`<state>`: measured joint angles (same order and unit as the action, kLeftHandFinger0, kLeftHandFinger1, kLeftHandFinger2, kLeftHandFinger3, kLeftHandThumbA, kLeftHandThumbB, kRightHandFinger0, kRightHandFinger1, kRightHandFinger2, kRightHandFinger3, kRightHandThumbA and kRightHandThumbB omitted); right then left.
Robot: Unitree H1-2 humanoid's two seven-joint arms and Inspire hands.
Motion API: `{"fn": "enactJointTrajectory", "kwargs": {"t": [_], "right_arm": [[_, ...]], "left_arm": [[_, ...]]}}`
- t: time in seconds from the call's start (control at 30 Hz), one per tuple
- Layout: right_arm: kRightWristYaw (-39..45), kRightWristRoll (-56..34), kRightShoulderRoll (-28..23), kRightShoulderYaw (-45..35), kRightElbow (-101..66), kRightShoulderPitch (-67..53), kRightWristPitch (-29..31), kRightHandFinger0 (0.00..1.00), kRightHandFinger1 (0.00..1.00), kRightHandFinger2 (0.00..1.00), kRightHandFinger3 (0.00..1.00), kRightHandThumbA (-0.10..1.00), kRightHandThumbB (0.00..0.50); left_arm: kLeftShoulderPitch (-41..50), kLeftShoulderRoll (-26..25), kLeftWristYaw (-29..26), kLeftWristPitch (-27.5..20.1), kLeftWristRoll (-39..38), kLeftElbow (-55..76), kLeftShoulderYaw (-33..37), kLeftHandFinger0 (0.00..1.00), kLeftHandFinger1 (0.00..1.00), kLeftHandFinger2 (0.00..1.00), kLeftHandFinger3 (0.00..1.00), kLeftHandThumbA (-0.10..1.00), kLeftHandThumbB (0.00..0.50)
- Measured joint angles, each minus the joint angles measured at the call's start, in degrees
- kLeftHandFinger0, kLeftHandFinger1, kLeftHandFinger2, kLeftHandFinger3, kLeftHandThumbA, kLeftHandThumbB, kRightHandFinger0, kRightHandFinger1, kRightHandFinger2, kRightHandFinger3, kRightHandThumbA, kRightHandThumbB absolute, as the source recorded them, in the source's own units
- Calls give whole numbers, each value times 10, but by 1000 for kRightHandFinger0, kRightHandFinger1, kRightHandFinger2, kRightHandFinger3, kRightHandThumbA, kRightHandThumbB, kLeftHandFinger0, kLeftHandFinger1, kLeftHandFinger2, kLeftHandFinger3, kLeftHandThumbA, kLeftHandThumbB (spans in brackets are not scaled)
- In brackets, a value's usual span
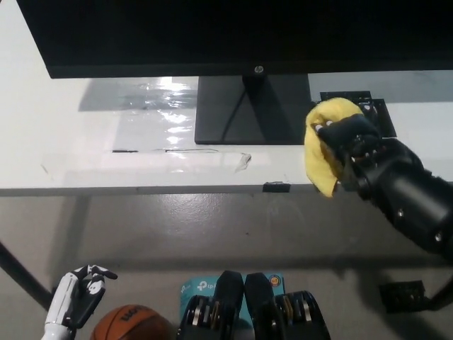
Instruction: The robot uses its right hand to pick up the cloth kept in the middle of the desk and use it to wipe the monitor in the middle of the desk by swiping its screen twice
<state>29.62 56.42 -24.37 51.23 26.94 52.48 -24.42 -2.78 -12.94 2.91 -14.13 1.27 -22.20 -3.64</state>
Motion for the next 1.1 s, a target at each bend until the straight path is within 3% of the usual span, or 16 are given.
{"fn": "enactJointTrajectory", "kwargs": {"t": [0.03,0.07,0.1,0.23,0.37,0.4,0.43,0.57,0.67,0.77,0.83,0.93,0.97,1.03,1.07,1.1], "right_arm": [[-15,14,0,2,0,-7,-1,0,141,377,1000,-66,178],[-24,26,0,6,3,-10,-1,0,104,355,740,-87,240],[-38,40,2,11,10,-12,-1,0,105,369,645,15,201],[-97,55,8,8,23,-24,0,0,92,389,544,-61,228],[-156,57,13,-6,33,-36,7,0,57,341,493,-100,186],[-169,57,14,-10,36,-39,9,0,67,341,388,-100,142],[-184,56,16,-18,38,-43,13,0,53,322,302,-100,180],[-239,53,24,-50,46,-62,22,0,0,291,313,-100,159],[-286,47,30,-84,54,-81,36,0,18,381,278,-100,27],[-329,35,40,-125,58,-102,49,0,47,423,190,-100,43],[-358,24,49,-158,59,-119,59,0,36,410,115,-100,108],[-400,1,66,-219,59,-146,80,0,166,565,46,-100,59],[-410,-12,74,-242,58,-154,88,0,185,573,55,-100,19],[-427,-34,94,-284,57,-169,102,0,211,582,334,-100,0],[-432,-46,102,-305,55,-175,106,0,134,437,285,-100,0],[-437,-57,112,-327,52,-181,109,0,107,406,296,-100,4]], "left_arm": [[0,0,1,0,0,0,0,0,0,0,0,550,500],[0,0,1,0,0,0,0,0,0,0,0,551,500],[0,0,1,0,0,0,0,0,0,0,0,558,500],[1,1,2,0,0,-3,0,0,0,0,0,544,500],[2,2,3,0,0,-4,0,0,0,0,0,562,500],[2,2,3,0,0,-5,0,0,0,0,0,571,500],[2,2,3,0,1,-5,0,0,0,0,0,556,500],[3,2,3,0,2,-7,0,0,0,0,0,544,500],[7,2,3,0,4,-7,1,0,0,0,0,563,500],[12,2,3,0,7,-7,2,0,0,0,0,573,500],[16,2,3,-1,9,-7,3,0,0,0,0,571,500],[21,2,3,-2,11,-7,4,0,0,0,0,547,500],[22,2,3,-2,12,-7,4,0,0,0,0,552,500],[25,2,3,-2,12,-8,4,0,0,0,0,610,500],[26,2,3,-2,12,-8,4,0,0,0,0,614,500],[27,2,3,-2,13,-8,4,0,0,0,0,608,500]]}}
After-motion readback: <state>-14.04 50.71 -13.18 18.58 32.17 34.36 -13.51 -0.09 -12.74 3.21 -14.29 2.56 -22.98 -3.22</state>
